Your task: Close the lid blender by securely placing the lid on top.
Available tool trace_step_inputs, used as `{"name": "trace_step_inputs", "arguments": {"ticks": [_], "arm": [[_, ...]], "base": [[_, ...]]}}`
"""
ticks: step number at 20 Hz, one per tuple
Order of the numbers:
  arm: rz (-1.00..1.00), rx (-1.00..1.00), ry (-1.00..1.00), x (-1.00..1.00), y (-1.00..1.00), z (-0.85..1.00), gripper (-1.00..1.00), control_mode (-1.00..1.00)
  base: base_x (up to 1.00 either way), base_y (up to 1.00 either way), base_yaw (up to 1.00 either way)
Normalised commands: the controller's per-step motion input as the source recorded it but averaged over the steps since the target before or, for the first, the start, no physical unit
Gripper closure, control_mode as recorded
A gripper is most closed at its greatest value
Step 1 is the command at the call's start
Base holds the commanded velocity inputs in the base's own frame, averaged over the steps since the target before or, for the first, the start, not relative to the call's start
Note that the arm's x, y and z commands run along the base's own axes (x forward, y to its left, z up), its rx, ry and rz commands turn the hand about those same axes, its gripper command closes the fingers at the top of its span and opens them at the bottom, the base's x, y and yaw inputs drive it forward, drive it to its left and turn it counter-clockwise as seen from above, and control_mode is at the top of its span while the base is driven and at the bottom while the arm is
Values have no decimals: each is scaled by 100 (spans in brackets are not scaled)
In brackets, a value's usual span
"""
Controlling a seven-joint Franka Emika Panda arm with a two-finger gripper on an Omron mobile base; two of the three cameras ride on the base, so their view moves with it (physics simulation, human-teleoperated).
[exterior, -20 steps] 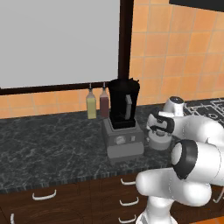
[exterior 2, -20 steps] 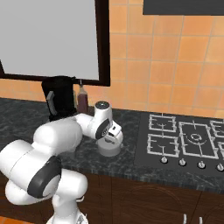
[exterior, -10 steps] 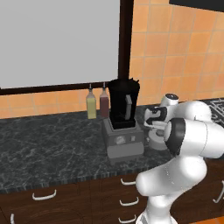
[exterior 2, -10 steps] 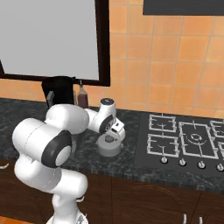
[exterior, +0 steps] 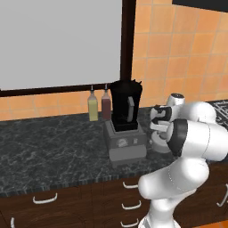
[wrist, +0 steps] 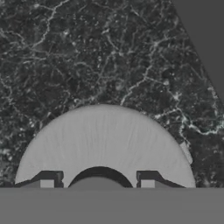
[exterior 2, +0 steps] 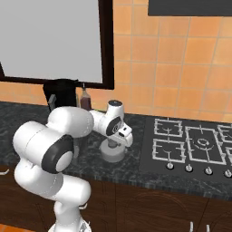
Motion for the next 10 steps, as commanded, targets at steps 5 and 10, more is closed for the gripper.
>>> {"name": "trace_step_inputs", "arguments": {"ticks": [5, 10], "arm": [[0, 0, -3, -51, 5, 25, 100, -100], [2, 0, 1, -10, 0, 100, 100, -100]], "base": [[0, 0, 0], [0, 0, 0]]}}
